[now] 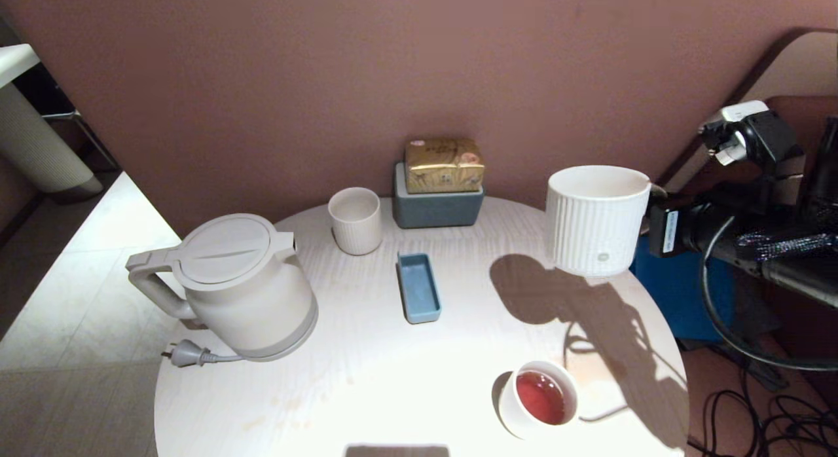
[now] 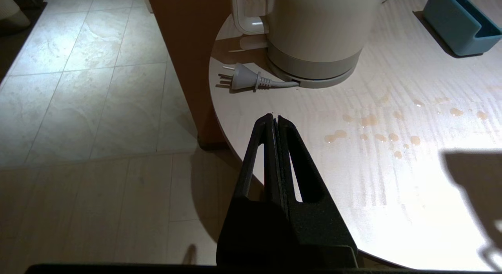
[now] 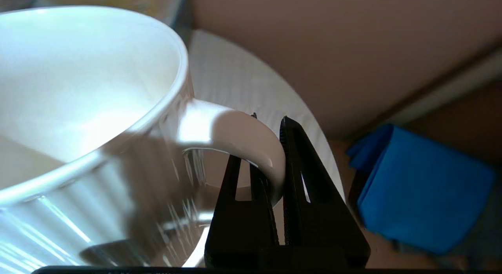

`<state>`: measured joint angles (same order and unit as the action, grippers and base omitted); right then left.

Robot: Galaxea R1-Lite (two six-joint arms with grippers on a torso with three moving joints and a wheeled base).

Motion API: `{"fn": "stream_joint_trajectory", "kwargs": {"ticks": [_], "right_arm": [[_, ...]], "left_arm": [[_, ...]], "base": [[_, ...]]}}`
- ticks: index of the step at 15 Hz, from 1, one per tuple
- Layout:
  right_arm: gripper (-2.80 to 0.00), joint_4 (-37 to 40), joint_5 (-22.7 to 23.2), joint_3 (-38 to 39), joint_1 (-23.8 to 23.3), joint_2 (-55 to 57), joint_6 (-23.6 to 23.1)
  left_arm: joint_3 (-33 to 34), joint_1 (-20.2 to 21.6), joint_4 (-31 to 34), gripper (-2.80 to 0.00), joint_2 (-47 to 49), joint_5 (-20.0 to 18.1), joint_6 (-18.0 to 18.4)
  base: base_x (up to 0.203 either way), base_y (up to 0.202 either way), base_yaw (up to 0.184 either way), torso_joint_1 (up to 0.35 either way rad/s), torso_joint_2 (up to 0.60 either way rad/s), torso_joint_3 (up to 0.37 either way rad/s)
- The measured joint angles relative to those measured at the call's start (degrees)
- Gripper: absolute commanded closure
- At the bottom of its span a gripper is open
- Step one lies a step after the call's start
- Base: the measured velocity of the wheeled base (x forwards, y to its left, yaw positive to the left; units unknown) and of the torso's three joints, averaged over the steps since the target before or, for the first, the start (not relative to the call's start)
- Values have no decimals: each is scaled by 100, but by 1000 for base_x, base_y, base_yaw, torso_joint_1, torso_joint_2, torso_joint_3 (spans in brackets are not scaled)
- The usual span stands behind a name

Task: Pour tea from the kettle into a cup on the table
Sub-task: Put the cup down on the table

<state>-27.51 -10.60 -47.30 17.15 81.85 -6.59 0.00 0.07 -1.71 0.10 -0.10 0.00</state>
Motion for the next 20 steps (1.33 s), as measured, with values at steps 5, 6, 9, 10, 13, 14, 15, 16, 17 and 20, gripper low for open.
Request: {"fn": "stream_joint_trajectory", "kwargs": {"ticks": [5,6,9,10,13,14,15,16,17,20], "right_arm": [[0,-501,-187,271,-552,358,813],[0,-660,-225,388,-601,416,909],[0,-1664,-526,836,-635,649,943],[0,-1948,-731,903,-638,747,943],[0,-2832,-1348,1205,-542,1133,970],[0,-3084,-1360,1346,-478,1230,975],[0,-3329,-1360,1480,-394,1325,981],[0,-3596,-1355,1625,-297,1417,986],[0,-3909,-1325,1767,-192,1540,983],[0,-4893,-1232,2097,-9,2002,922]], "left_arm": [[0,0,0,0,0,0,0],[0,0,-2,0,0,0,0],[0,0,-5,0,0,0,0],[0,0,-2,0,0,0,0],[0,0,-2,0,0,0,0],[0,0,-2,0,0,0,0],[0,0,-2,0,0,2,0],[0,0,-2,0,0,1,0],[0,0,-2,0,0,0,0],[0,0,-2,0,0,0,0]], "base": [[0,0,0,0,0,0],[0,0,0,0,0,0],[0,0,0,0,0,0],[0,0,0,0,0,0],[0,0,0,0,0,0],[0,0,0,0,0,0],[0,0,0,0,0,0],[0,0,0,0,0,0],[0,0,0,0,0,0],[0,0,0,0,0,0]]}}
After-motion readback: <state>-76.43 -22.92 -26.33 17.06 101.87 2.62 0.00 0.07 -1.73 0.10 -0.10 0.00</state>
